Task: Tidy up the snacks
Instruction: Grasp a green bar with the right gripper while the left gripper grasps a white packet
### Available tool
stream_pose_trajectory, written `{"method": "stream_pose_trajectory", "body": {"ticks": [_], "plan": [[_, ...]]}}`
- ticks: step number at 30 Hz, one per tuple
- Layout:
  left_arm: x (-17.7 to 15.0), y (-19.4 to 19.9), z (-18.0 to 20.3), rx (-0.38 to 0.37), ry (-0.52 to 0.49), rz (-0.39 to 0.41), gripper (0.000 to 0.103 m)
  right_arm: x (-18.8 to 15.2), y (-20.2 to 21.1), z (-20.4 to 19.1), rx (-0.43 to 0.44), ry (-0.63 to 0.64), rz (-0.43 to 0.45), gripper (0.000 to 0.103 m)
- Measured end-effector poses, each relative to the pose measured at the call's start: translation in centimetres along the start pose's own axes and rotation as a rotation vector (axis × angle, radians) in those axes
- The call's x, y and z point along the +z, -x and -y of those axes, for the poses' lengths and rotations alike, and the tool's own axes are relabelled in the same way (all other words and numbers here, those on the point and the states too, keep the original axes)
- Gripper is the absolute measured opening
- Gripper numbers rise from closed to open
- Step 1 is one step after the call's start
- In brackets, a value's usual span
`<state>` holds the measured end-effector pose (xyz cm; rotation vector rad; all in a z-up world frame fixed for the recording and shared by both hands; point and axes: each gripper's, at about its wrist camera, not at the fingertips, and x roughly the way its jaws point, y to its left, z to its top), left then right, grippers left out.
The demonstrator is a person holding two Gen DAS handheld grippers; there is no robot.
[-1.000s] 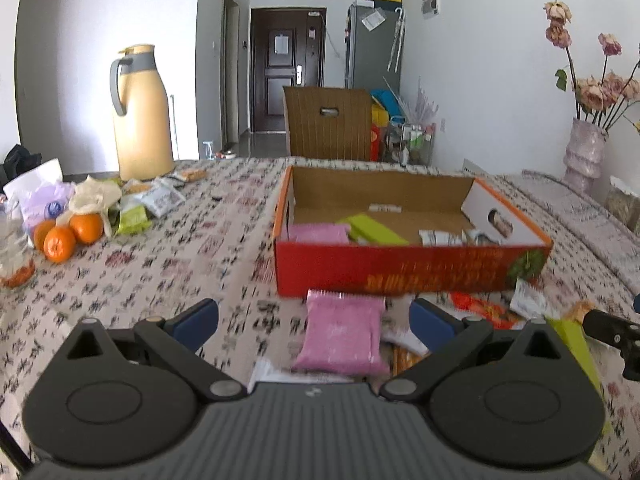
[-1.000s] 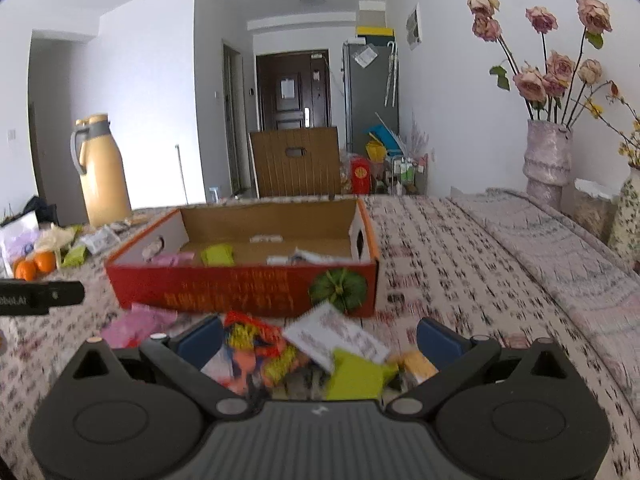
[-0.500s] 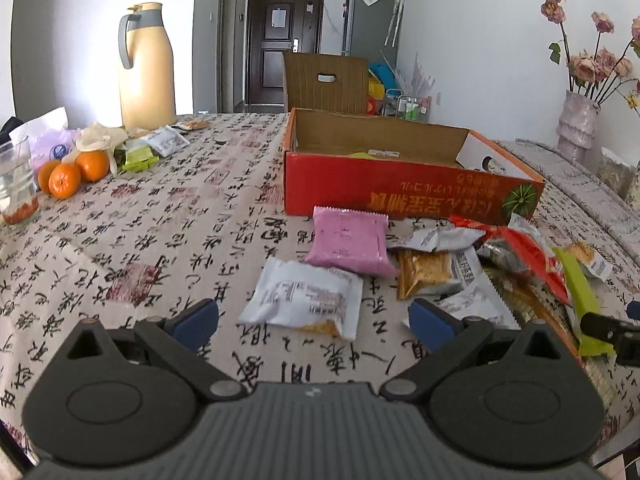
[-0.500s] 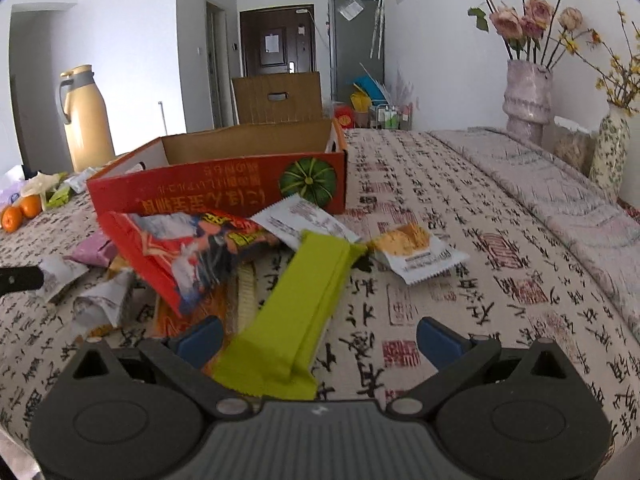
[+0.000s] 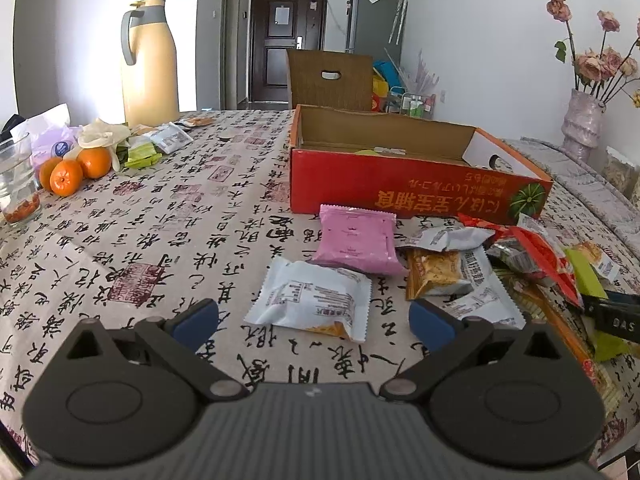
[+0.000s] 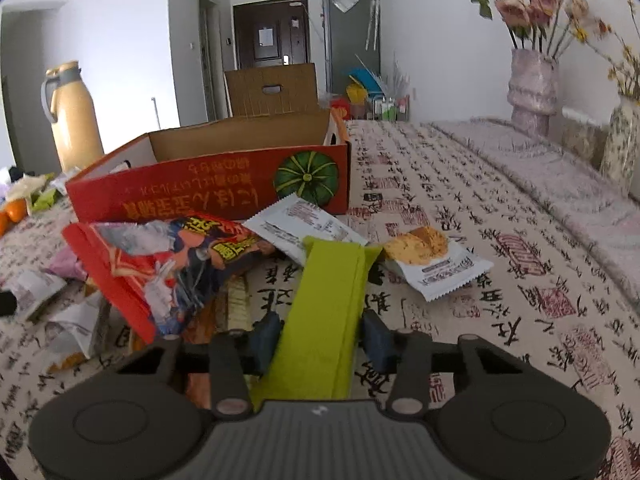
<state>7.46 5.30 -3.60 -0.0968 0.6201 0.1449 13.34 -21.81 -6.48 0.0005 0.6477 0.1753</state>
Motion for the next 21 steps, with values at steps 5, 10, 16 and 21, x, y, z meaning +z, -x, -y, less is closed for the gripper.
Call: {"method": "stream_pose_trajectory", "body": {"ticks": [5,10,16,21], "plan": [[0.3,-1.0,-0.3,0.02,-0.013,-0.021,0.103,-0.7,1.0,0.3,-0.023,-0.013,0.061,0.036],[0.8,-2.3,-0.4,0.034,-0.035,-0.059,0.103,-1.1,2.1,0.7,-0.015,-0.023,0.099,0.035],[1.8,-4.5,-0.1,0.046,-0.072,-0.107,0.103,-0.8,2.9,0.7,-0.01,-0.024,0.124,0.035],[1.6,-5.9,0.5,0.055,-0.085,-0.137,0.103,-0.9,2.9,0.7,-0.005,-0.022,0.12,0.035]]}}
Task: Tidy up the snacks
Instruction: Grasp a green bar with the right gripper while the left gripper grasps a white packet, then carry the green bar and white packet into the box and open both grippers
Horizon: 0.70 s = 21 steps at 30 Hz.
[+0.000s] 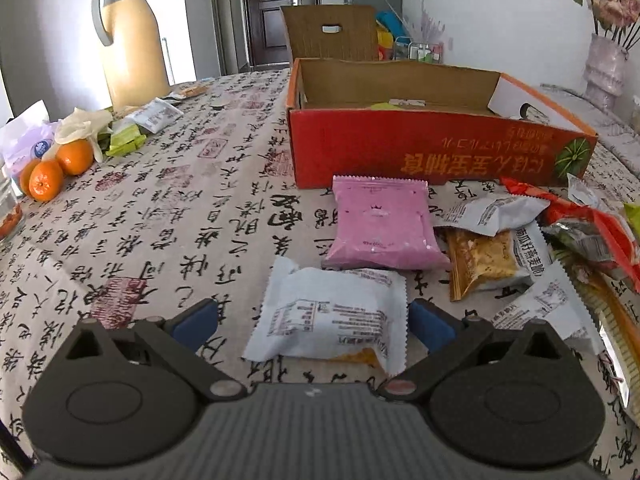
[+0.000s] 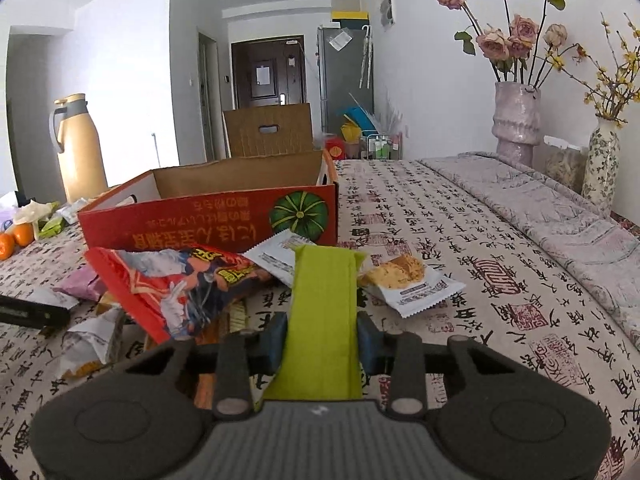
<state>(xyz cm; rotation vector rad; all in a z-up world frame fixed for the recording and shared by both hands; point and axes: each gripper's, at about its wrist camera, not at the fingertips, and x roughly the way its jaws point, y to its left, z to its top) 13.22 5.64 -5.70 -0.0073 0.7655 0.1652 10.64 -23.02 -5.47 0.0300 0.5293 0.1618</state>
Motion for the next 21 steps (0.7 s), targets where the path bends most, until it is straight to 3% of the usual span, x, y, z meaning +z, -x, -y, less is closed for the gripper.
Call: {"method": "stream_pose_trajectory", "body": {"ticks": [1,5,9,21], "plan": [[0.0,0.0,0.0,-0.006,0.002,0.003,0.103,-0.1,0.0,0.0,0.001,0.0,-0.002,0.035],[0.1,0.2,-0.3,-0.038,0.022,0.01,0.075,-0.2,-0.1,0.0,0.006,-0.001,-0.005,0.035],[-0.1,0.7,-0.3,-0.045,0.018,0.027,0.057,-0.3,-0.2,-0.1,0.014,-0.003,-0.013,0.036],[-0.2,2.9,-0.9,-0.034,0.043,0.087,0.053,-0.2,0.5,-0.2,0.04,-0.006,0.004,0.036]]}}
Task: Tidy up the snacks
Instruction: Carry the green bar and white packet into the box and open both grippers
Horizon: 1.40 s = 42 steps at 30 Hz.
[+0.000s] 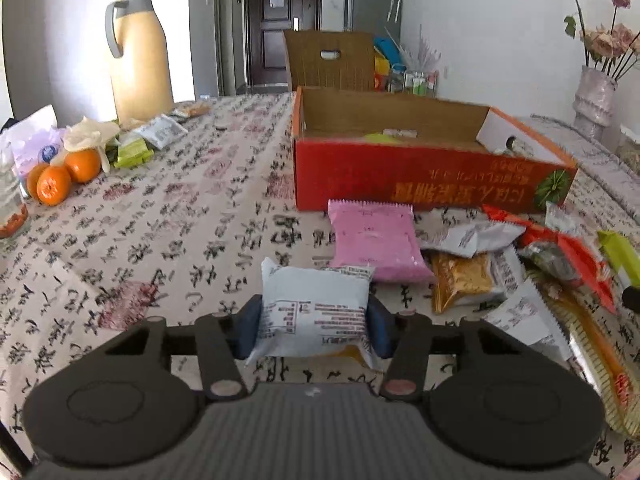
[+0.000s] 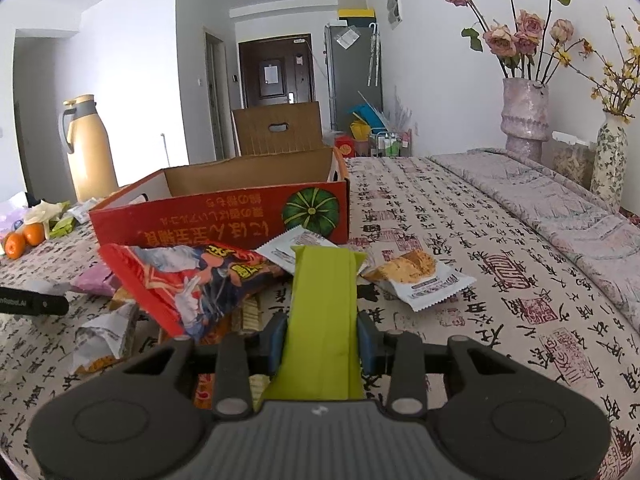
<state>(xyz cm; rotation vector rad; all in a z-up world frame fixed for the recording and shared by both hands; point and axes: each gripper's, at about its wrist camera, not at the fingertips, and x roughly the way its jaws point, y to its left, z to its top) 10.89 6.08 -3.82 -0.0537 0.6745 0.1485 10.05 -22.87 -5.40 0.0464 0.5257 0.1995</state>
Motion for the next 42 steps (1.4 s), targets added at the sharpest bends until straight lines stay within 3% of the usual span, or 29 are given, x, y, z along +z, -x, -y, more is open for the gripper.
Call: {"method": "stream_pose_trajectory", "body": {"ticks": [11,23,42], "plan": [[3.4,2.3,0.9,-0.02,0.001,0.12,0.053,2.0,-0.1,-1.0,0.029,0.021,0.056,0.036],[7.4,2.4,4.1,-0.086,-0.03,0.208,0.053,6.8,-1.7,-2.1,0.06,0.047,0.161,0.036],[13.1,-0.9,5.8,-0.081,-0.016,0.233,0.053,13.4,-7.6,-3.9,0.091,0.063,0.203,0.036]]}}
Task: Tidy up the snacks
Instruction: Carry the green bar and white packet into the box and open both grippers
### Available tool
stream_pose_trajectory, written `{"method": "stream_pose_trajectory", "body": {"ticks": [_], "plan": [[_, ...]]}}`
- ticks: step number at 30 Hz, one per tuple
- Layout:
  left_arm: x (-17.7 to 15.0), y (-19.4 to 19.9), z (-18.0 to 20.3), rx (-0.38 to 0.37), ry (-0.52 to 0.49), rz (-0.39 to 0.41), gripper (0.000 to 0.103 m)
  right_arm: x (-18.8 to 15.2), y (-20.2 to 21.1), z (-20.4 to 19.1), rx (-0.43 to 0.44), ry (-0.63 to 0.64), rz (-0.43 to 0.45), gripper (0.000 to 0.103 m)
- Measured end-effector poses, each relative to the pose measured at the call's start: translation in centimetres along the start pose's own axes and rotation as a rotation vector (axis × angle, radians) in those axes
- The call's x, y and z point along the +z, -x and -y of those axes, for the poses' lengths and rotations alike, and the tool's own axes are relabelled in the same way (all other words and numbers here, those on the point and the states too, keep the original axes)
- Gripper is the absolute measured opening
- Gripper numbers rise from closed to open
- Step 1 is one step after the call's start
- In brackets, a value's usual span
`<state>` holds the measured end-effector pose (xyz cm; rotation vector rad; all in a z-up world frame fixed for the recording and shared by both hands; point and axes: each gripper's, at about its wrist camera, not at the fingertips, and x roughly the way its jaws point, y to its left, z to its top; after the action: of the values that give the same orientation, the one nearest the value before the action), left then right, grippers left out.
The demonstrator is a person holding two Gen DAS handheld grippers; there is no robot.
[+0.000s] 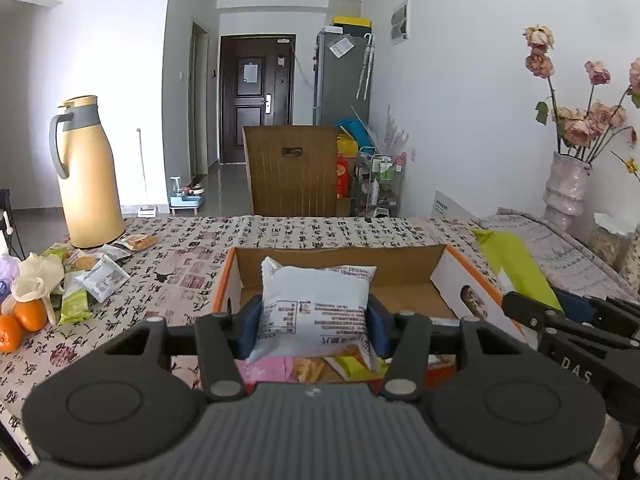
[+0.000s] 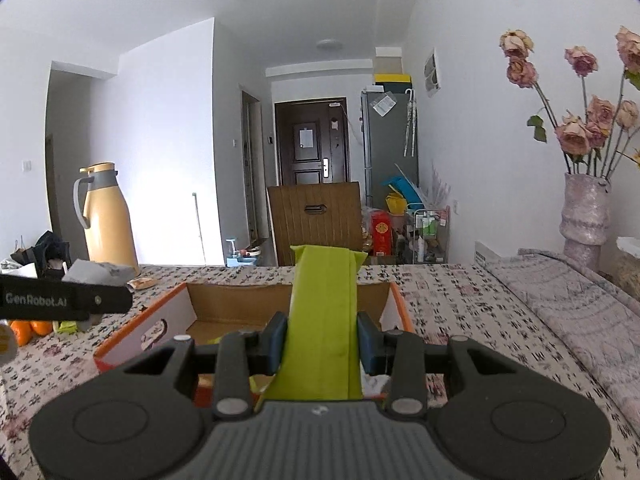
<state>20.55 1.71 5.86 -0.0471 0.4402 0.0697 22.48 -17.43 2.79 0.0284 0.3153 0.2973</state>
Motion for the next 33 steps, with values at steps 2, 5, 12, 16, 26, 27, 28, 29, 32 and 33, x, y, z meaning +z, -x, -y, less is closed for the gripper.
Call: {"method": "stream_pose_trajectory", "body": {"ticks": [2,5,12,16,26,27,28,29,32,33], "plan": [[0.5,-0.6,0.0,0.009,0.006,0.005,0.053,0.5,-0.9,-0.2,0.007,0.004,0.0,0.036],[1.1,-1.4,-0.1,0.017,0.02,0.011,0.053,1.1,-2.2,-0.3,0.01,0.01,-0.002,0.036],[2.0,-4.1,-0.1,0.045,0.045,0.003,0.053,1.6,-5.1,-0.8,0.02,0.017,-0.023,0.036],[1.6,-5.6,-0.4,0.064,0.06,-0.003,0.053,1.0,-6.2,-0.4,0.011,0.001,-0.029,0.036],[-0.2,-8.5,-1.4,0.056,0.088,-0.061,0.053,-0.9,-8.6,0.3,0.027,-0.027,-0.095,0.036],[-0.2,-8.6,-1.5,0.054,0.088,-0.062,0.053,-1.0,-8.7,0.3,0.025,-0.024,-0.098,0.036],[-0.3,-8.6,-1.5,0.051,0.086,-0.062,0.053,-1.1,-8.7,0.3,0.022,-0.02,-0.101,0.036],[-0.4,-8.5,-1.4,0.046,0.083,-0.062,0.053,-1.3,-8.8,0.2,0.018,-0.017,-0.105,0.036],[-0.5,-8.5,-1.3,0.039,0.078,-0.059,0.054,-1.4,-8.9,-0.1,0.011,-0.008,-0.108,0.036],[-0.6,-8.3,-1.2,0.036,0.078,-0.055,0.055,-1.4,-8.9,-0.1,0.01,-0.007,-0.107,0.036]]}}
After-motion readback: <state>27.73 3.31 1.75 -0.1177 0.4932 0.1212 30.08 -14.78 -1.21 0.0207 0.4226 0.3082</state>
